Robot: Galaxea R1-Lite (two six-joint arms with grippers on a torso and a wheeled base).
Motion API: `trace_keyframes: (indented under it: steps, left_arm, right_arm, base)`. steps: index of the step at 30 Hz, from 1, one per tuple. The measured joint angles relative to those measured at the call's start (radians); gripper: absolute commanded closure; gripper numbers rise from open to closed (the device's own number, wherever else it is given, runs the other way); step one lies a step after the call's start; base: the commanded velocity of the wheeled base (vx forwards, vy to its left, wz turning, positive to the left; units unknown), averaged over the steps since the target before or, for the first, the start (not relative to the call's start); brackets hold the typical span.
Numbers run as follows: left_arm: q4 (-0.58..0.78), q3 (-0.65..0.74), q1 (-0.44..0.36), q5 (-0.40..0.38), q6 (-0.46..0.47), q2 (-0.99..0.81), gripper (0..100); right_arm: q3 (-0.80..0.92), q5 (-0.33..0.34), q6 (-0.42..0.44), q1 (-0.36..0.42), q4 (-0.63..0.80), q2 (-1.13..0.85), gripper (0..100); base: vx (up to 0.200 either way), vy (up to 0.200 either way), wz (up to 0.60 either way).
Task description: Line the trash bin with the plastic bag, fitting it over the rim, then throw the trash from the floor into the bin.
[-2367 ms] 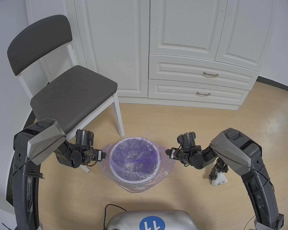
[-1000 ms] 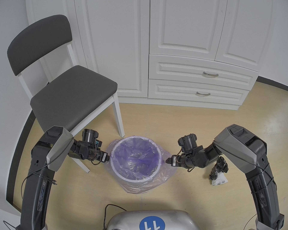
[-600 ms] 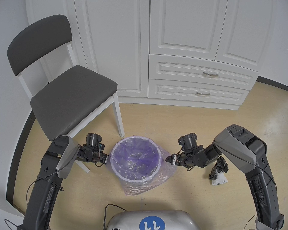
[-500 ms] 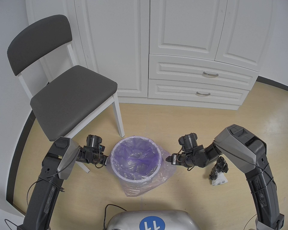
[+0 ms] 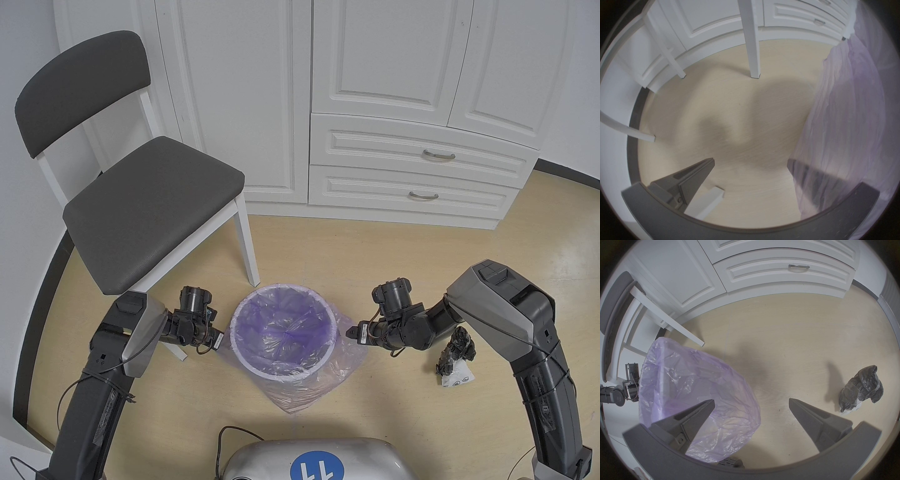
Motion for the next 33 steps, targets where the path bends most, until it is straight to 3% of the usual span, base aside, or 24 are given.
trace_keyframes:
  steps: [4, 8, 11, 19, 25, 33]
  left_arm:
    - [-0.019, 0.0, 0.028, 0.045, 0.107, 0.004, 0]
    - [-0.048, 0.0, 0.044, 0.034, 0.113, 0.007, 0]
    - [-0.091, 0.0, 0.046, 0.006, 0.071, 0.009, 0]
    - [-0.227, 0.0, -0.016, -0.023, -0.18, 0.013, 0]
    - [-0.232, 0.0, -0.065, -0.022, -0.202, 0.01, 0]
    - [-0.239, 0.0, -0.036, 0.021, -0.205, 0.001, 0]
  right_arm:
    - [0.002, -0.005, -0.004, 0.0, 0.0, 0.0, 0]
    - [0.006, -0.008, -0.008, 0.002, 0.0, 0.0, 0]
    - [0.008, -0.01, -0.009, 0.003, 0.0, 0.0, 0]
    - [0.031, -0.011, -0.012, 0.007, -0.001, -0.014, 0]
    - [0.058, -0.011, -0.013, 0.016, -0.019, -0.04, 0]
    - [0.053, -0.01, -0.018, 0.018, -0.023, -0.043, 0]
  base:
    - [0.0, 0.0, 0.0]
    - [0.0, 0.0, 0.0]
    - [0.0, 0.0, 0.0]
    - [0.0, 0.0, 0.0]
    - [0.0, 0.0, 0.0]
    - [0.0, 0.0, 0.0]
